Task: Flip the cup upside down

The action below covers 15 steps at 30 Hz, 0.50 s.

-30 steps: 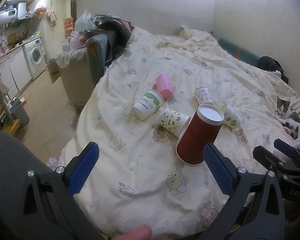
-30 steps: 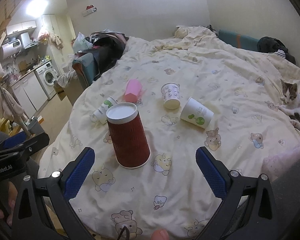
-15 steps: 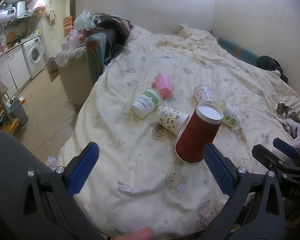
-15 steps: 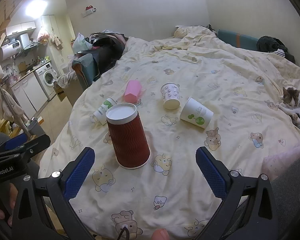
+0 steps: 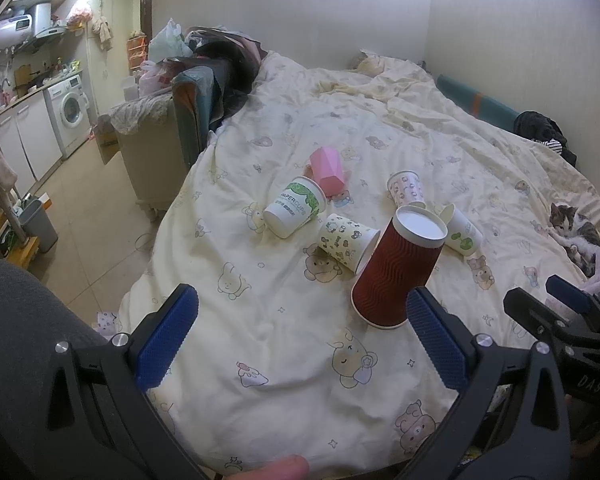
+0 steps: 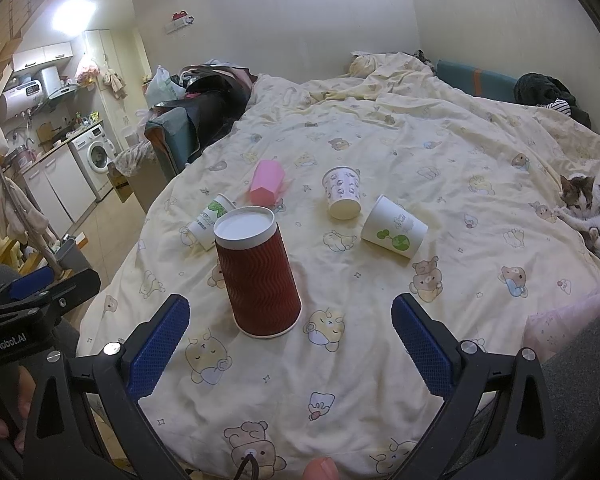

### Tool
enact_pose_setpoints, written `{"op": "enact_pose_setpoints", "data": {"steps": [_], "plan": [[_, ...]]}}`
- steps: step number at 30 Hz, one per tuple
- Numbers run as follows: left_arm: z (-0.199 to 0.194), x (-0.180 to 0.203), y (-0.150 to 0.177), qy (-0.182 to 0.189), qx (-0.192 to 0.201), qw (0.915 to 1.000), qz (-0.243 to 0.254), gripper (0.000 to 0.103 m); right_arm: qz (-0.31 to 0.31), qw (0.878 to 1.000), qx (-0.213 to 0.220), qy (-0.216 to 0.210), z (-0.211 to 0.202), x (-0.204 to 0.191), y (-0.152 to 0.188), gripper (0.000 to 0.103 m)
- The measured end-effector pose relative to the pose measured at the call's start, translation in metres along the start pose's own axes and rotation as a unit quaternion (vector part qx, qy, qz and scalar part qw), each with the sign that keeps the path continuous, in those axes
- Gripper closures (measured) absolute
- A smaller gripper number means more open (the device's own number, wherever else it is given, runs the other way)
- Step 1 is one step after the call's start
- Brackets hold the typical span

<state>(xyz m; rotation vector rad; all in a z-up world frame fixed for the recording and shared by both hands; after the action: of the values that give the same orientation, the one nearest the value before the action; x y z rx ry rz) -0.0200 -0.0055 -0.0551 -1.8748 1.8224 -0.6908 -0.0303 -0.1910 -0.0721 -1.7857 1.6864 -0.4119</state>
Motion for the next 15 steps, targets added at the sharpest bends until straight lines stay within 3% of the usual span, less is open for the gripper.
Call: {"op": "enact_pose_setpoints", "data": {"steps": [15], "plan": [[0.0007,0.0013,0.0032,0.0,-0.004,1.0,0.001,0.0,-0.001,1.0,-0.001,0.0,-0.0002,-0.0011,0.0004,0.0]]}}
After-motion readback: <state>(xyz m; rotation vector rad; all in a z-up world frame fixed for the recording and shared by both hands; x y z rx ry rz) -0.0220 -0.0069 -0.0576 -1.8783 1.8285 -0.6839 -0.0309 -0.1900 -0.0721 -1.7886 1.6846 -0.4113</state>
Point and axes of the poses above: each gripper's, at about its wrist camera, not at the fingertips, and z roughly the way its jaws point, x to its right, y to its underside, the point moved 8 cm from there along z, roughly the way its jaws point, and after that the axes turned 10 degrees about -x, right-handed, at the moved point
